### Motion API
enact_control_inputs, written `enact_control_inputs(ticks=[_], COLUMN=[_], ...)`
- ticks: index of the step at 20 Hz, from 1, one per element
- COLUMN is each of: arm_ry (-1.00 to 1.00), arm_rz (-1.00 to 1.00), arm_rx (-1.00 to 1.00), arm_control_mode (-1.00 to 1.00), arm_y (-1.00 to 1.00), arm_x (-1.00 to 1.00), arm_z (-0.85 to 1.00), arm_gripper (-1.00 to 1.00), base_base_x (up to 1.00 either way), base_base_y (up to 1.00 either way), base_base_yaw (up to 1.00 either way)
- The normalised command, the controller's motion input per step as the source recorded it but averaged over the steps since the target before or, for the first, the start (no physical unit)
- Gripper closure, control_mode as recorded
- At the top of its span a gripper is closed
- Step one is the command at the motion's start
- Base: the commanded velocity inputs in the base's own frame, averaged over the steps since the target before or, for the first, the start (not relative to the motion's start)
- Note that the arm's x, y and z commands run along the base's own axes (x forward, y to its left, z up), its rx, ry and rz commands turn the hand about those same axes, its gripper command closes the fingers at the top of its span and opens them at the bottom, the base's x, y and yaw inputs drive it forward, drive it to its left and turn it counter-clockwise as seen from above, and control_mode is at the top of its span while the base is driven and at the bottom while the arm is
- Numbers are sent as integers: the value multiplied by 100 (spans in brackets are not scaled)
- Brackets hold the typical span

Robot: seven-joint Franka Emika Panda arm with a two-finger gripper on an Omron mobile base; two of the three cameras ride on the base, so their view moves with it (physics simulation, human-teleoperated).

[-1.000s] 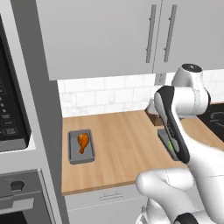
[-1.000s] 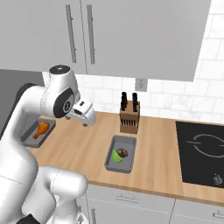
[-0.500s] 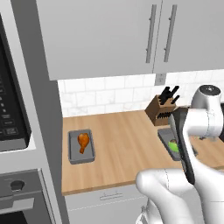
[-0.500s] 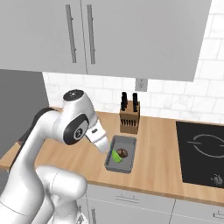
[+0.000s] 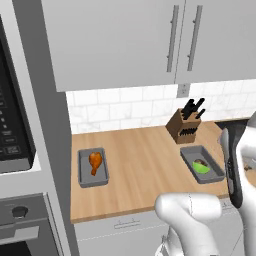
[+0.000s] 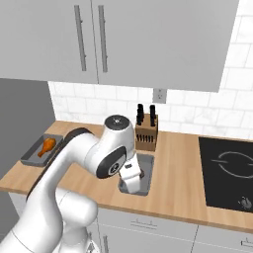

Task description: Take the meat container that has the chicken drumstick and place it on the second highest rack of the freezer. Then take the vegetable container that has the mushroom and lemon wedge and place it on the highest rack of the freezer.

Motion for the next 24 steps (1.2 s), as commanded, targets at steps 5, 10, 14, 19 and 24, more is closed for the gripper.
enact_control_inputs(ticks=[5,10,14,19,24], arm_ry=[-1,4,10,8,0], arm_rz=[-7,-17,-13,-6,0], arm_rx=[8,4,5,8,10], arm_control_mode=[-100,-100,-100,-100,-100], arm_y=[8,0,0,-8,-13], arm_x=[6,27,30,28,12], arm_z=[-46,-65,-59,-52,-24], arm_gripper=[-100,-100,-100,-100,-100], base_base_x=[0,0,0,0,0], base_base_y=[0,0,0,0,0], base_base_yaw=[0,0,0,0,0])
